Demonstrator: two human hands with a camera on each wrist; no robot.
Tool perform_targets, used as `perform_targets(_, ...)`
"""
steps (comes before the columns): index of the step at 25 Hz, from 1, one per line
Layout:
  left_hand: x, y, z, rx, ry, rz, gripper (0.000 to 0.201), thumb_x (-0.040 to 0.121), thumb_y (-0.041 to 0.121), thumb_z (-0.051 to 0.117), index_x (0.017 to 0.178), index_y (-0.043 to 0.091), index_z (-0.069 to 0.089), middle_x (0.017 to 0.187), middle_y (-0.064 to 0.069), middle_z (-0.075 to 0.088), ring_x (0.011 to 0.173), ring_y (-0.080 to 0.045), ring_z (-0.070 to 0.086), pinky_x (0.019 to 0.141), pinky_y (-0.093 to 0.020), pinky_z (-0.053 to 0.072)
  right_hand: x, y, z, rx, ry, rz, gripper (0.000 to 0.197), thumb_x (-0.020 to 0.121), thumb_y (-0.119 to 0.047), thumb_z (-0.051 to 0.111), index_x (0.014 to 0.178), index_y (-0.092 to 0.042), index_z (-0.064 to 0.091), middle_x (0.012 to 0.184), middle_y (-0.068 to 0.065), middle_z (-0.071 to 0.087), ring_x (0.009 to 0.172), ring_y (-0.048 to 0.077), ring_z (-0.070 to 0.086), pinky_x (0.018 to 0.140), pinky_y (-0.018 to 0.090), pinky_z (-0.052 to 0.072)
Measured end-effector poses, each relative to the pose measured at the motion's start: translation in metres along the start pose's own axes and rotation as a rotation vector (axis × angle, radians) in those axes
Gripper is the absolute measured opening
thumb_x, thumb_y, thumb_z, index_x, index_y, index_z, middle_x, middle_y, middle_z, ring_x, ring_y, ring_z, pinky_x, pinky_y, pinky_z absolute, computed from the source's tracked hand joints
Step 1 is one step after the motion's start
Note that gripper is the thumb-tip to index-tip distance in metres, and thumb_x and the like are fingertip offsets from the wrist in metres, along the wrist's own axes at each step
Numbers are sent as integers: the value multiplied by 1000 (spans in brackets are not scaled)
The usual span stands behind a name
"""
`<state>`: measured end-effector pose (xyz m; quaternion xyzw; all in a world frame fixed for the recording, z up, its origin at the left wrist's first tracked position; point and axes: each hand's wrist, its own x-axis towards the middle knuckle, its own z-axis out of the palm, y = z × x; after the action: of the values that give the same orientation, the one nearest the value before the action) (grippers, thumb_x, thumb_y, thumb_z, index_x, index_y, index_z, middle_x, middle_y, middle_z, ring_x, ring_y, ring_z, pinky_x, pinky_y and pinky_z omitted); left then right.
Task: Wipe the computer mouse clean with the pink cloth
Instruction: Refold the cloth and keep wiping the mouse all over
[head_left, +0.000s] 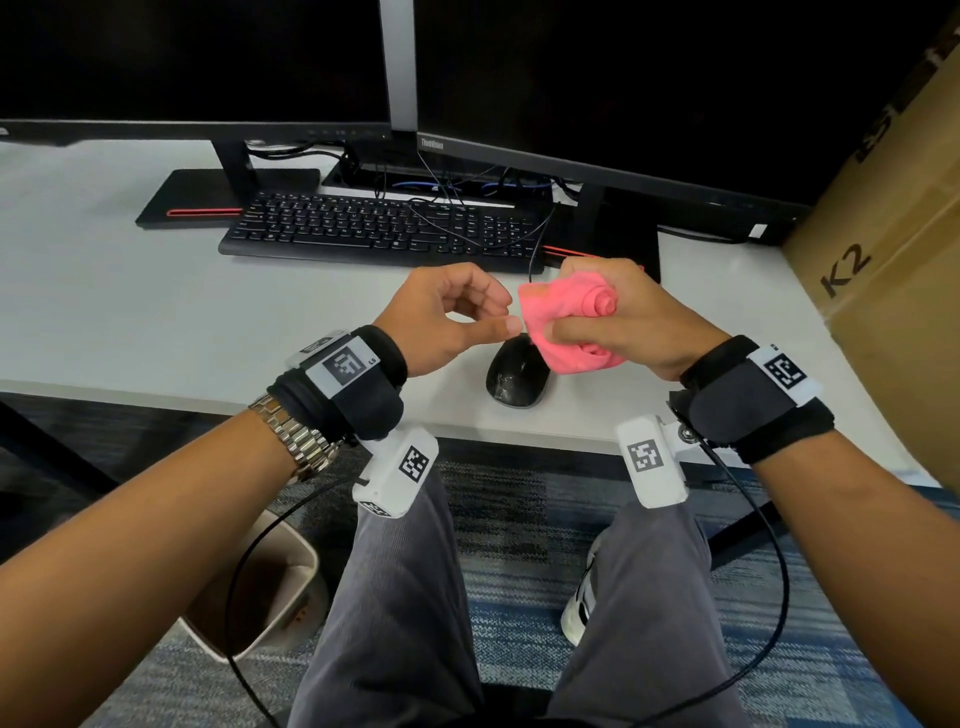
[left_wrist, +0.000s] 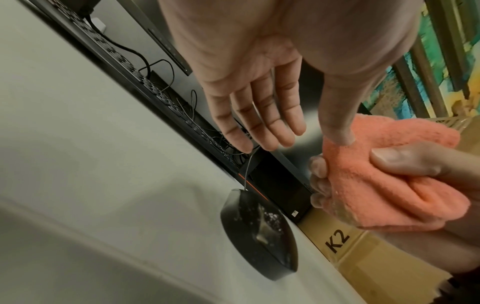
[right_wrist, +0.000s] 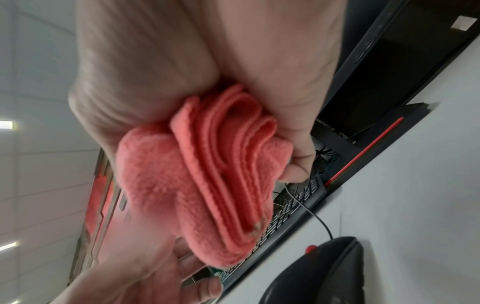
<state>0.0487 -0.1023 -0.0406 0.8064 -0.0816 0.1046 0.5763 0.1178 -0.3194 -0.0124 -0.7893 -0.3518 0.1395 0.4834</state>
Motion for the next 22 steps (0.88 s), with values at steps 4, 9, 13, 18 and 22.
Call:
perform_targets(4,0,-7,-3,123,-35,-74,23,75,17,81,90,5,68,85,-3,68,73,-8,62,75,-19,52,1,-2,-1,-90,9,6,30,76,-4,82,86,11,58,74,10,58,68,18,60,60,35,49)
perform_targets(9,-8,-15,2,323,-135,-224,45,64,26,88,101,16,64,97,0,67,75,-15,70,71,-30,57,3,3,-2,-279,-11,16,28,74,-18,88,100,-11,78,92,-1,77,84,10,72,75,27,58)
perform_targets(13,-13,-14,10,376,-168,-247,61,59,23,91,110,17,58,101,1,64,71,-17,71,67,-31,57,5,9,3,-338,-6,34,31,72,-28,88,97,-13,81,90,1,79,85,19,74,81,43,59)
perform_targets(18,-13,-13,16,412,-152,-257,67,59,24,91,115,18,54,103,0,63,71,-16,70,61,-25,51,9,13,9,-462,-4,2,75,55,-66,75,85,3,74,86,25,72,82,39,67,72,52,56)
perform_targets(22,-12,-13,19,409,-148,-252,76,57,23,92,120,20,49,106,0,61,69,-18,71,54,-23,48,5,11,11,-450,-14,-39,64,59,-64,74,86,-7,79,80,13,76,78,32,70,72,47,57)
